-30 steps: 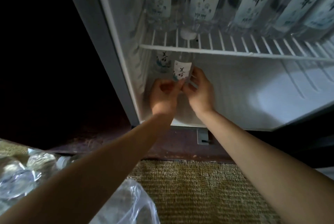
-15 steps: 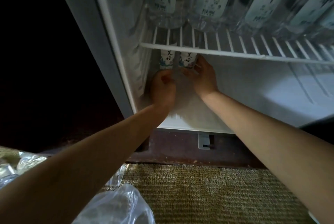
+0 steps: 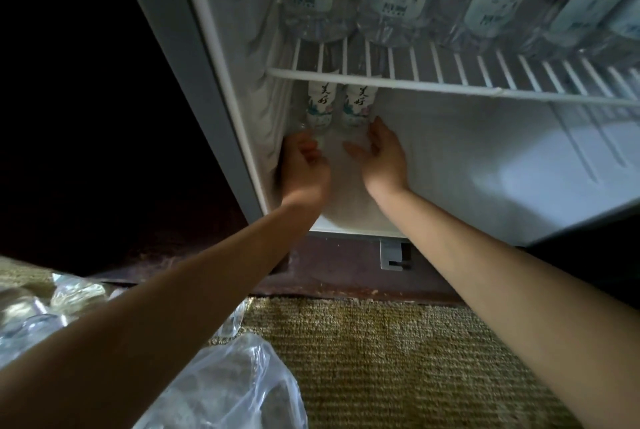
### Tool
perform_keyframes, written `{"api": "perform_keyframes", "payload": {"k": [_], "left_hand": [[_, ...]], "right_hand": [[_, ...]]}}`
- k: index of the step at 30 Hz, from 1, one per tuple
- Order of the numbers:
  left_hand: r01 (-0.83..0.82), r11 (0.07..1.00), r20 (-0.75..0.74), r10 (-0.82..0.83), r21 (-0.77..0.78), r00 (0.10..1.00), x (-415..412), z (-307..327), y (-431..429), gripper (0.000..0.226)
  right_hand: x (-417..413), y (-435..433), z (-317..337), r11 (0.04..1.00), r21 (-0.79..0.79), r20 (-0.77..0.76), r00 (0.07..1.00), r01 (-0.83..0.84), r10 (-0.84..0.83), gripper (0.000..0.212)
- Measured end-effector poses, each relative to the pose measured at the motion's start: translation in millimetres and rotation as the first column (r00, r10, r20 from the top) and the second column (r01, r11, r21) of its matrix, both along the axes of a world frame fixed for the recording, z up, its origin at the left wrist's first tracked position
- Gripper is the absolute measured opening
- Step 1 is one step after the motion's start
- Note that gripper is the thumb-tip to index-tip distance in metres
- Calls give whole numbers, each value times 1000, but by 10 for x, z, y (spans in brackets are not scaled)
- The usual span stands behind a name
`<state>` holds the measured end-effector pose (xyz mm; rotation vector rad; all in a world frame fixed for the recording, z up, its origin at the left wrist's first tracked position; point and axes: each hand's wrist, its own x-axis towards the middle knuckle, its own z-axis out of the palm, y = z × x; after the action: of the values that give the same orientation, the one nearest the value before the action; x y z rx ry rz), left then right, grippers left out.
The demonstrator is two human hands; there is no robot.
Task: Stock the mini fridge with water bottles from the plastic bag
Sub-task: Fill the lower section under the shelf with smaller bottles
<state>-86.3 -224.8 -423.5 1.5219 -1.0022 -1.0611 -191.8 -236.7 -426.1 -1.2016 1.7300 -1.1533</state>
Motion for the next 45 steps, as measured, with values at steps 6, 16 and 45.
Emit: {"api": "perform_keyframes", "payload": {"k": [6,16,45], "left_hand": [[243,962,77,-234,-127,969,295,-25,777,44],[424,877,89,-452,225,888,1677,-272,2097,34],[658,742,787,-481,130,386,2713,-497,3230,51]], "right_hand": [[-32,596,-36,993,-35,-213,972,-114,104,50],[799,1920,-21,948,1,212,927,-317,310,20],[1909,2815,-495,192,646,-235,47,-738,971,81]]}}
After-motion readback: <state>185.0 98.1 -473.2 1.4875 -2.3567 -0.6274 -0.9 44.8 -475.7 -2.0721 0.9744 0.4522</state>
